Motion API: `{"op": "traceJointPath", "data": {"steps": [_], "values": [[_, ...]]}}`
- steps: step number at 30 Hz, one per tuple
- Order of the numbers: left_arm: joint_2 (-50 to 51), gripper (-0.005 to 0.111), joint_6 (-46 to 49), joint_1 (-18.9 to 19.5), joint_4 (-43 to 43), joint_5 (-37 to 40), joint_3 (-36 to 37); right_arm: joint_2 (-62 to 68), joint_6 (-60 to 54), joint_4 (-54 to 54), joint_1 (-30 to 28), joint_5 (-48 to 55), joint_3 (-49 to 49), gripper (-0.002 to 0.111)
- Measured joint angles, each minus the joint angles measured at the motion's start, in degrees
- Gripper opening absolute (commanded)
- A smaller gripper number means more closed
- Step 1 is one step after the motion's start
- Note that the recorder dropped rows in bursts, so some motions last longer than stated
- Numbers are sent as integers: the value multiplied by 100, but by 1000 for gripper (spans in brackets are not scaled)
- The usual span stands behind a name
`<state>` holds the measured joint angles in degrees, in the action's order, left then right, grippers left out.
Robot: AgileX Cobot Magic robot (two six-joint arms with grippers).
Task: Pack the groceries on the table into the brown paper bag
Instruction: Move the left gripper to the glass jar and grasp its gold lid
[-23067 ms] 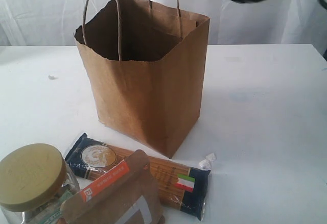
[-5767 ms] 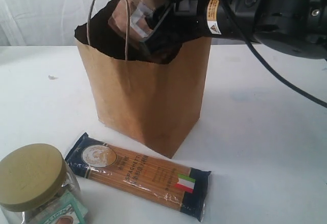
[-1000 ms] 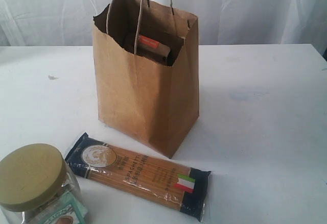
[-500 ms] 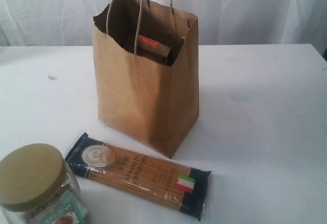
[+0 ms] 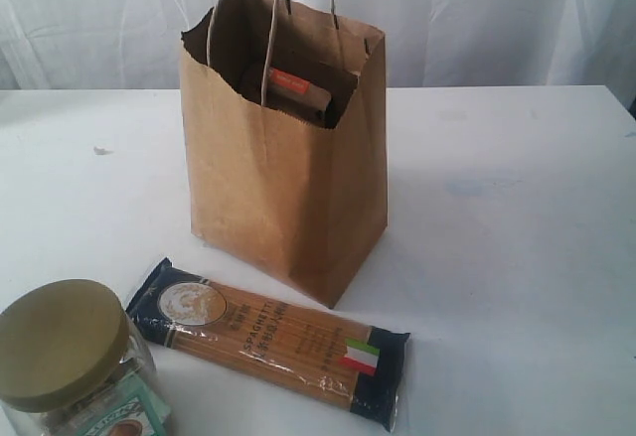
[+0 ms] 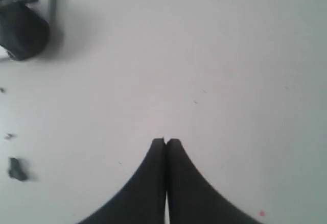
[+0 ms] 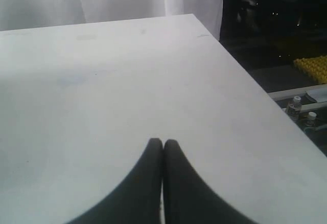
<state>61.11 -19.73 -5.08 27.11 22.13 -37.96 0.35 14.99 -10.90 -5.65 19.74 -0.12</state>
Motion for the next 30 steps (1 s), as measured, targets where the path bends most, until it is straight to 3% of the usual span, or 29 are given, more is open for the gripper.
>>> {"op": "traceJointPath", "data": {"steps": [2, 3, 7, 9, 11, 15, 16, 18, 26, 30], "values": [[157, 0, 1074, -136, -1153, 921, -548, 0, 0, 0, 0, 0, 0, 0], [264, 0, 1707, -312, -1714, 1658, -1148, 0, 0, 0, 0, 0, 0, 0], [554, 0, 2624, -910, -2322, 4000, -3024, 0, 0, 0, 0, 0, 0, 0], [574, 5, 3034, -1204, -2711, 4263, -3562, 0, 0, 0, 0, 0, 0, 0], [598, 28, 3605, -1376, -2993, 4263, -3683, 0, 0, 0, 0, 0, 0, 0], [844, 100, 5291, -1631, -4019, 4235, -2983, 0, 0, 0, 0, 0, 0, 0], [854, 105, 5887, -1699, -4246, 4155, -2722, 0, 0, 0, 0, 0, 0, 0], [854, 105, 6313, -1757, -4377, 3986, -2481, 0, 0, 0, 0, 0, 0, 0], [820, 105, 6222, -1766, -4531, 3799, -2243, 0, 0, 0, 0, 0, 0, 0], [810, 105, 6222, -1766, -3804, 3788, -2143, 0, 9, 0, 0, 0, 0, 0]]}}
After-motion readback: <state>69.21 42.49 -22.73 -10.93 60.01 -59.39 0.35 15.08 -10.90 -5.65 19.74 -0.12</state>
